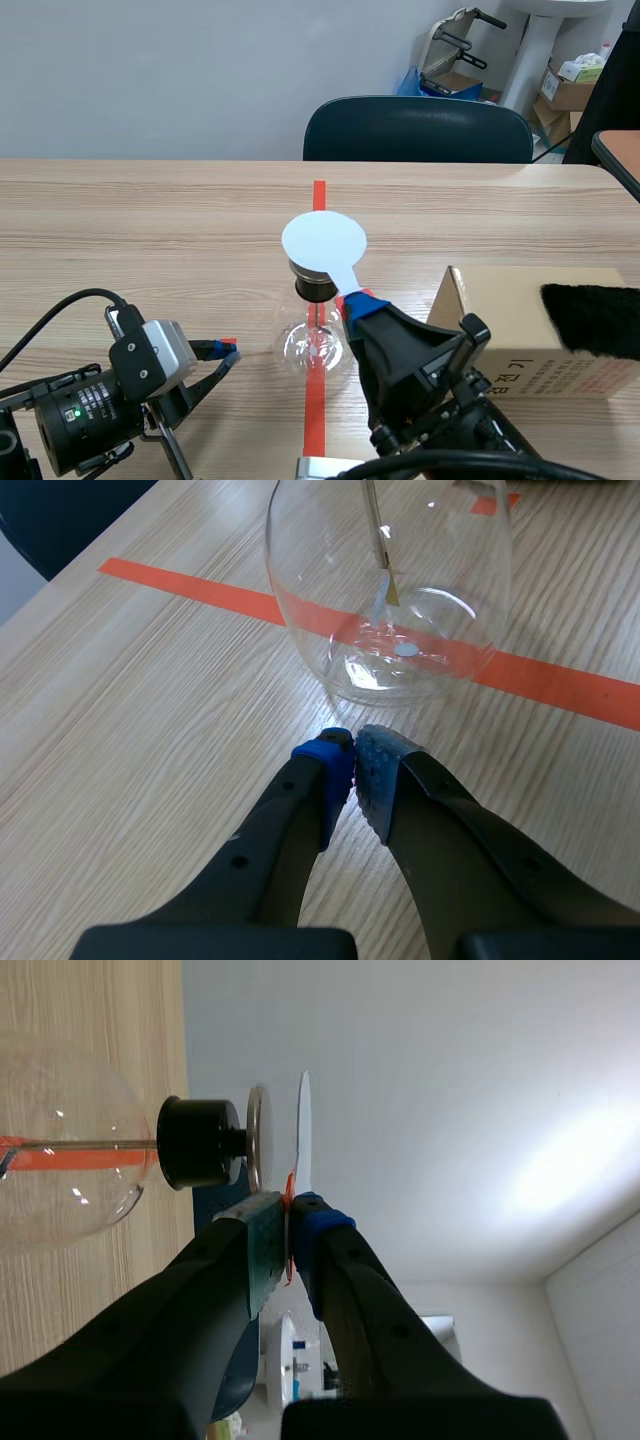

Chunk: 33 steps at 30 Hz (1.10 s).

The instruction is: Do the electroscope experiment

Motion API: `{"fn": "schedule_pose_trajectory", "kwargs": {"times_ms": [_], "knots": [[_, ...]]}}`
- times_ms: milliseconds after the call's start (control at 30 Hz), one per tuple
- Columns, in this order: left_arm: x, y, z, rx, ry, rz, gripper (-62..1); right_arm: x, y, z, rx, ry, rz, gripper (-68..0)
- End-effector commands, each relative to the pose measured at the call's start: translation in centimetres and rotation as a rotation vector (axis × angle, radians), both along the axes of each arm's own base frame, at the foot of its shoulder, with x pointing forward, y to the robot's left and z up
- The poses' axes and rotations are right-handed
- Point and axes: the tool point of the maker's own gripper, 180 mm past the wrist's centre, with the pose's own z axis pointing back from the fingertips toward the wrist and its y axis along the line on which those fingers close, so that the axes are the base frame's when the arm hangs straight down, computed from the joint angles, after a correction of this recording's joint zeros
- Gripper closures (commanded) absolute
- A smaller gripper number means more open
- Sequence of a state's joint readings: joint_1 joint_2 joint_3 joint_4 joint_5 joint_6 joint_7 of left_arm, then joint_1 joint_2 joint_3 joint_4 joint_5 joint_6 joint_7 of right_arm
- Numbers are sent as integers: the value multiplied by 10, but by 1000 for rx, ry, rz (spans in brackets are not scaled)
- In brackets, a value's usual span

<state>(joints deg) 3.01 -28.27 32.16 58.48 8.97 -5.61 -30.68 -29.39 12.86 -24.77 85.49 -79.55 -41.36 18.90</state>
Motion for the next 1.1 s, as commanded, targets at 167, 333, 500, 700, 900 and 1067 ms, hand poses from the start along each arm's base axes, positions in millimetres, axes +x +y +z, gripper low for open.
{"fn": "schedule_pose_trajectory", "kwargs": {"times_ms": [167, 333, 500, 700, 900, 1067], "knots": [[3, 0, 7, -16, -25, 1, -55, 3, 1, 22, 26, -96, 18, -18], [3, 0, 7, -16, -25, 1, -55, 3, 2, 22, 26, -96, 21, -18], [3, 0, 7, -16, -25, 1, -55, 3, 2, 22, 26, -96, 21, -18], [3, 0, 7, -17, -25, 1, -55, 4, 1, 22, 27, -96, 14, -18], [3, 0, 7, -16, -25, 1, -55, 12, -10, 22, 36, -91, -62, -18], [3, 0, 7, -16, -25, 1, -55, 23, -29, 23, 49, -83, -182, -18]]}}
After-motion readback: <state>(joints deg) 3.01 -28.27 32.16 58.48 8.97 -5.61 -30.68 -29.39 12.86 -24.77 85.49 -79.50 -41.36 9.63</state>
